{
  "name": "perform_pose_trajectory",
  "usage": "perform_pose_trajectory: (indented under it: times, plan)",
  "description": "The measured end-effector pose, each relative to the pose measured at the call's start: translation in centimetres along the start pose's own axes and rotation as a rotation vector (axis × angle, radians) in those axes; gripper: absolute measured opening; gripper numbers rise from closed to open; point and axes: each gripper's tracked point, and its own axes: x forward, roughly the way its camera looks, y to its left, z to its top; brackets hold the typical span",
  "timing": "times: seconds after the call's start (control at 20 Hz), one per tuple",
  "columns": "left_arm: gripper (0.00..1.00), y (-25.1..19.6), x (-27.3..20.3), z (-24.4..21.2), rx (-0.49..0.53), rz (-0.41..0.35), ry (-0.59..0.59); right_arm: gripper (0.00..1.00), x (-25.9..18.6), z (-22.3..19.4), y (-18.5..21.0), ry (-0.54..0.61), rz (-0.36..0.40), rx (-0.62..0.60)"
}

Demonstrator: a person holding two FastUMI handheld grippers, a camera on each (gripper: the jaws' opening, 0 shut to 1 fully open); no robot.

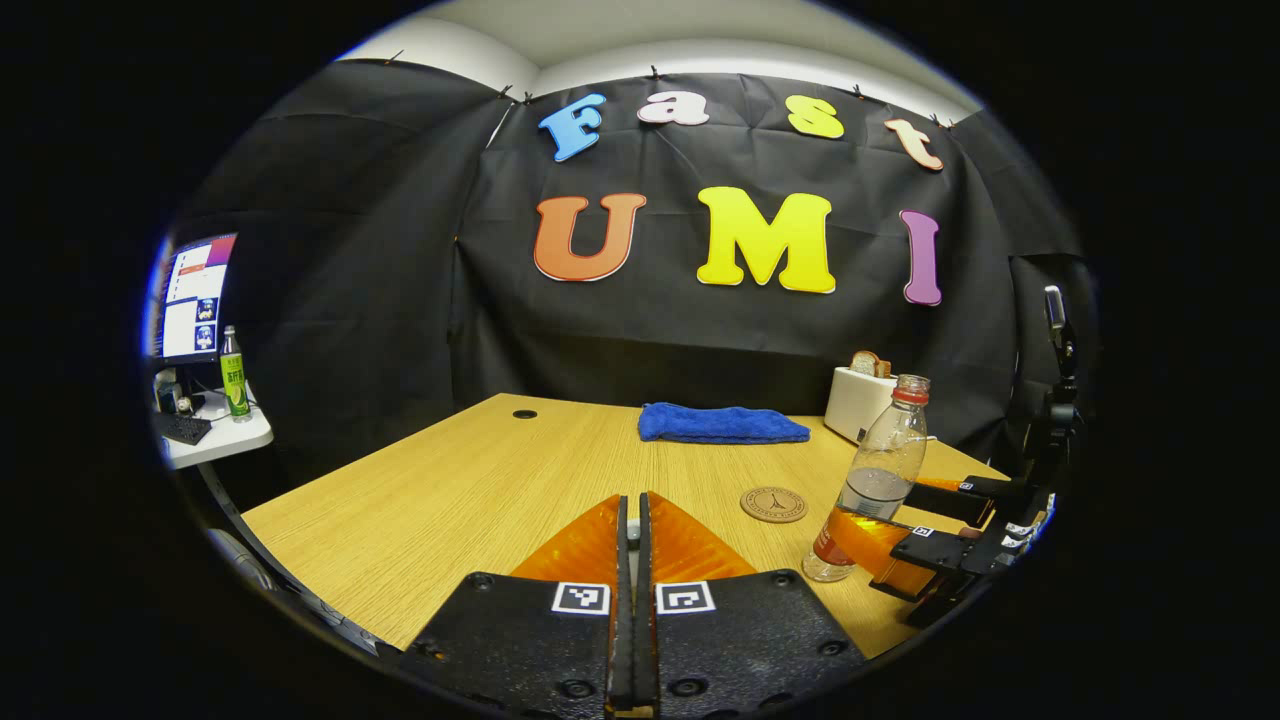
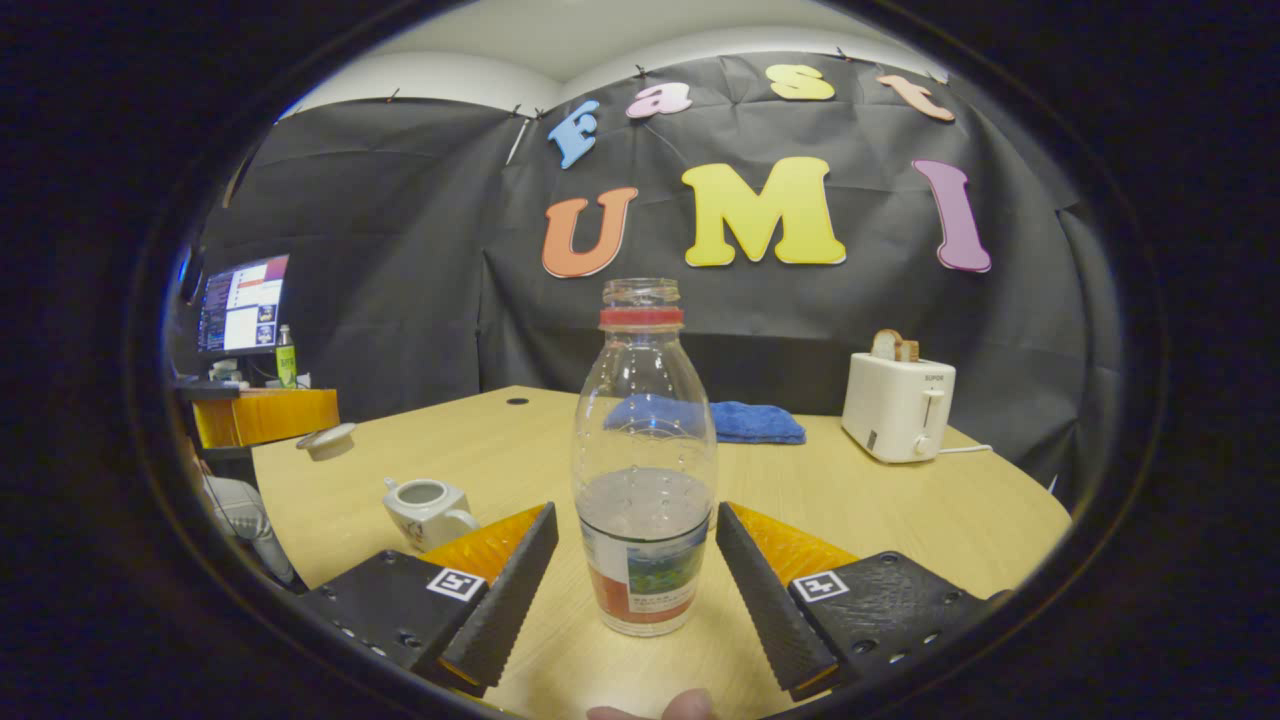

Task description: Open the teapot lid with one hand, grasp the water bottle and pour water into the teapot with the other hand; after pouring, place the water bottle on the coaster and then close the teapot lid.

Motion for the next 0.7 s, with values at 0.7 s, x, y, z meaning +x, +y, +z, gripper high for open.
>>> perform_pose_trajectory:
  times: [0.7]
  plan:
    - [0.03,1.6,0.2,2.5,-0.034,0.01,-0.063,0.7,1.7,3.8,0.3,0.026,0.015,-0.365]
